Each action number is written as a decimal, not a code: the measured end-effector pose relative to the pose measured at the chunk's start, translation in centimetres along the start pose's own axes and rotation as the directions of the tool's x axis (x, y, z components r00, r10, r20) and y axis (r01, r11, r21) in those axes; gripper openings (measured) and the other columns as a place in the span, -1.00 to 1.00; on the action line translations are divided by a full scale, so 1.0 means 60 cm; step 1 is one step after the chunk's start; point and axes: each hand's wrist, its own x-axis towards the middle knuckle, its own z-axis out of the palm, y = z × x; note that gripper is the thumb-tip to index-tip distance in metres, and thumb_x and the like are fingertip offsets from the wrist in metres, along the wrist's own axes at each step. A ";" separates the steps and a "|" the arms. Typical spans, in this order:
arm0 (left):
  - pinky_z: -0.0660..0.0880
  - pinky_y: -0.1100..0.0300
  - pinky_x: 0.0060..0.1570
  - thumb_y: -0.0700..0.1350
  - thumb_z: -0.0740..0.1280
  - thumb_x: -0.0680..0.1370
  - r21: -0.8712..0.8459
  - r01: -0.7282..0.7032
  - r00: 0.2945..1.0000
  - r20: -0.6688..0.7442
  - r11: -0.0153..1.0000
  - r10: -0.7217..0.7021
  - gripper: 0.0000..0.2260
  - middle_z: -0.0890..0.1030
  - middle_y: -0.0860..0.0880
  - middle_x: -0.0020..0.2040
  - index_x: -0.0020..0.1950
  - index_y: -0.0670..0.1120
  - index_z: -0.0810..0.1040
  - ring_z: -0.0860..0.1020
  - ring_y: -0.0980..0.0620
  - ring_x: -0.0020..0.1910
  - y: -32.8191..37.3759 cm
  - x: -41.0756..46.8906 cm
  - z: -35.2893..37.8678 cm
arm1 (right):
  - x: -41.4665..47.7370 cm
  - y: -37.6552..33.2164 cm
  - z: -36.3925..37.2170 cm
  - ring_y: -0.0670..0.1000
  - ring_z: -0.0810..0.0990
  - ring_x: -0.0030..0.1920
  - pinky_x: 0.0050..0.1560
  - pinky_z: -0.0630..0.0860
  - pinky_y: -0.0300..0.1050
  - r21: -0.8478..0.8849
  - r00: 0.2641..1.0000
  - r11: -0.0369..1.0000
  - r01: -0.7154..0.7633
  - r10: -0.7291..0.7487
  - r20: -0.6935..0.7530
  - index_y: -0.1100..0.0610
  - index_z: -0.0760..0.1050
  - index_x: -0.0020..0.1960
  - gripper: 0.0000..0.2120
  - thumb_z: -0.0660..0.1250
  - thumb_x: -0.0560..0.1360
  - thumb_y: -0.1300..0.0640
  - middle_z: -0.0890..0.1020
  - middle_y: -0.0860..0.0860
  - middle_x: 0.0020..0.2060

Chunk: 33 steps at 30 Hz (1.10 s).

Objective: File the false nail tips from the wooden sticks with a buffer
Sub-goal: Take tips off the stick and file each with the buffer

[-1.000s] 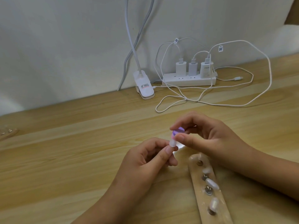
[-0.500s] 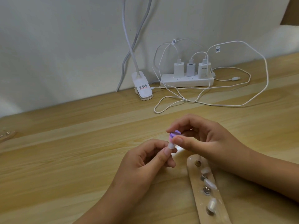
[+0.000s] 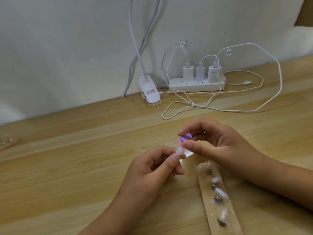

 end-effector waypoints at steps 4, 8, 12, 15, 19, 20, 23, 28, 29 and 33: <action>0.50 0.38 -0.17 0.07 0.43 0.46 -0.085 0.032 0.999 -0.040 0.996 -0.035 -0.82 0.64 0.02 -0.32 -0.09 -0.02 0.68 0.61 0.17 -0.25 0.001 0.001 -0.003 | -0.006 -0.003 0.004 -0.01 0.63 0.12 0.14 0.53 -0.22 0.082 0.995 0.993 0.083 -0.079 -0.052 -0.06 0.54 0.20 -0.64 0.46 0.41 0.04 0.62 -0.03 0.06; 0.50 0.36 -0.17 0.09 0.38 0.42 -0.090 0.028 0.998 -0.061 0.996 -0.033 -0.80 0.63 0.03 -0.33 -0.12 0.01 0.69 0.58 0.17 -0.26 0.001 0.001 -0.002 | -0.012 -0.010 0.011 0.04 0.58 0.21 0.21 0.51 -0.20 -0.010 0.985 0.985 0.171 -0.171 0.028 0.14 0.52 0.26 -0.62 0.42 0.45 0.20 0.56 0.04 0.13; 0.49 0.36 -0.18 0.06 0.37 0.45 -0.073 0.021 0.998 -0.063 0.997 -0.026 -0.81 0.64 0.02 -0.32 -0.12 -0.03 0.68 0.58 0.16 -0.26 -0.001 0.003 -0.003 | -0.008 -0.014 0.005 0.02 0.56 0.22 0.22 0.53 -0.17 -0.095 0.981 0.976 0.195 -0.192 0.033 0.18 0.53 0.24 -0.63 0.44 0.45 0.17 0.53 0.09 0.15; 0.49 0.35 -0.20 -0.01 0.35 0.47 -0.073 0.010 0.999 -0.052 0.997 -0.014 -0.87 0.64 0.01 -0.33 -0.17 -0.01 0.67 0.59 0.15 -0.27 -0.001 0.003 -0.002 | -0.011 -0.015 0.010 0.03 0.56 0.20 0.20 0.52 -0.20 -0.194 0.955 0.935 0.298 -0.289 0.073 0.21 0.55 0.23 -0.62 0.50 0.46 0.14 0.53 0.07 0.12; 0.49 0.37 -0.20 -0.03 0.39 0.51 -0.099 0.015 0.999 -0.049 0.995 -0.020 -0.86 0.65 -0.01 -0.31 -0.20 -0.05 0.64 0.61 0.15 -0.26 -0.003 0.002 -0.003 | -0.007 -0.014 0.007 -0.03 0.57 0.16 0.16 0.52 -0.25 -0.240 0.957 0.927 0.288 -0.288 0.035 0.18 0.56 0.19 -0.62 0.48 0.43 0.08 0.54 0.05 0.09; 0.49 0.38 -0.20 -0.03 0.40 0.51 -0.099 0.016 0.999 -0.049 0.995 -0.021 -0.86 0.66 -0.02 -0.30 -0.19 -0.06 0.63 0.61 0.16 -0.25 -0.003 0.002 -0.003 | -0.006 -0.014 0.006 -0.03 0.57 0.15 0.15 0.52 -0.25 -0.230 0.961 0.934 0.273 -0.275 0.023 0.18 0.56 0.18 -0.62 0.48 0.42 0.07 0.54 0.05 0.08; 0.50 0.37 -0.20 -0.01 0.38 0.48 -0.076 0.003 0.999 -0.036 0.997 -0.005 -0.83 0.67 -0.02 -0.29 -0.15 -0.11 0.63 0.62 0.15 -0.26 -0.002 0.001 -0.002 | -0.008 -0.012 0.011 -0.01 0.58 0.13 0.13 0.52 -0.26 -0.197 0.960 0.940 0.280 -0.277 0.046 0.16 0.56 0.16 -0.63 0.49 0.41 0.05 0.54 0.03 0.07; 0.48 0.39 -0.19 0.08 0.39 0.41 -0.072 0.012 1.000 -0.022 0.997 -0.014 -0.80 0.69 -0.03 -0.27 -0.16 -0.03 0.65 0.61 0.17 -0.26 -0.002 0.000 0.000 | -0.001 -0.009 0.006 -0.04 0.62 0.02 0.11 0.56 -0.19 -0.047 0.994 0.994 0.103 -0.104 -0.029 0.09 0.57 0.07 -0.67 0.50 0.37 0.02 0.57 0.02 0.00; 0.49 0.38 -0.19 0.07 0.38 0.42 -0.066 0.006 1.000 -0.016 0.998 -0.007 -0.81 0.69 -0.03 -0.27 -0.15 -0.04 0.64 0.61 0.16 -0.26 -0.001 0.000 0.001 | -0.001 -0.009 0.007 -0.05 0.62 0.01 0.10 0.55 -0.22 -0.032 0.995 0.995 0.097 -0.098 -0.027 0.09 0.57 0.06 -0.68 0.50 0.37 0.01 0.57 0.01 -0.01; 0.50 0.34 -0.16 0.00 0.40 0.49 -0.053 -0.021 1.000 -0.004 0.998 0.021 -0.88 0.69 -0.05 -0.27 -0.15 -0.03 0.63 0.60 0.13 -0.25 -0.002 -0.002 0.000 | 0.001 -0.011 0.002 -0.03 0.65 -0.01 0.03 0.55 -0.24 0.064 0.999 0.998 0.028 -0.026 -0.028 0.06 0.58 0.02 -0.70 0.52 0.33 0.00 0.64 -0.05 -0.08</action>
